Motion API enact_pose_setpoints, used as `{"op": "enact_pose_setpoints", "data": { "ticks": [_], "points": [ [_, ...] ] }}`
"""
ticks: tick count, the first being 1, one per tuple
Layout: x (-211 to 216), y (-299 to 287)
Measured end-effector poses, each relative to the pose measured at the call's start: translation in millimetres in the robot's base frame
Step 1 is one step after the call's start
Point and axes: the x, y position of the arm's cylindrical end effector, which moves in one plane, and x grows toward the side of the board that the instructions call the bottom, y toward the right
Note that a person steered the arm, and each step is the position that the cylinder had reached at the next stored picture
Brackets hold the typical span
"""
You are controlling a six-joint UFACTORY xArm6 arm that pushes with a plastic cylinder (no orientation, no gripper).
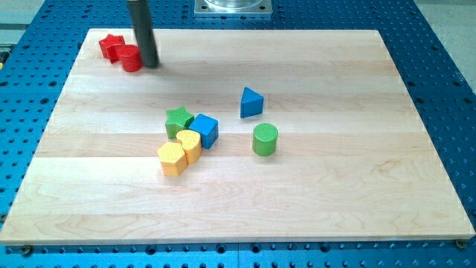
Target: Move the green star right to red star
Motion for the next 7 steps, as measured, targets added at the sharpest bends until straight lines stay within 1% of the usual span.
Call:
{"op": "enact_pose_setpoints", "data": {
  "ticks": [1,2,3,4,5,6,7],
  "points": [
    [5,-13],
    [11,90],
    [11,210],
    [51,248],
    [97,248],
    [133,222],
    [160,190]
  ]
}}
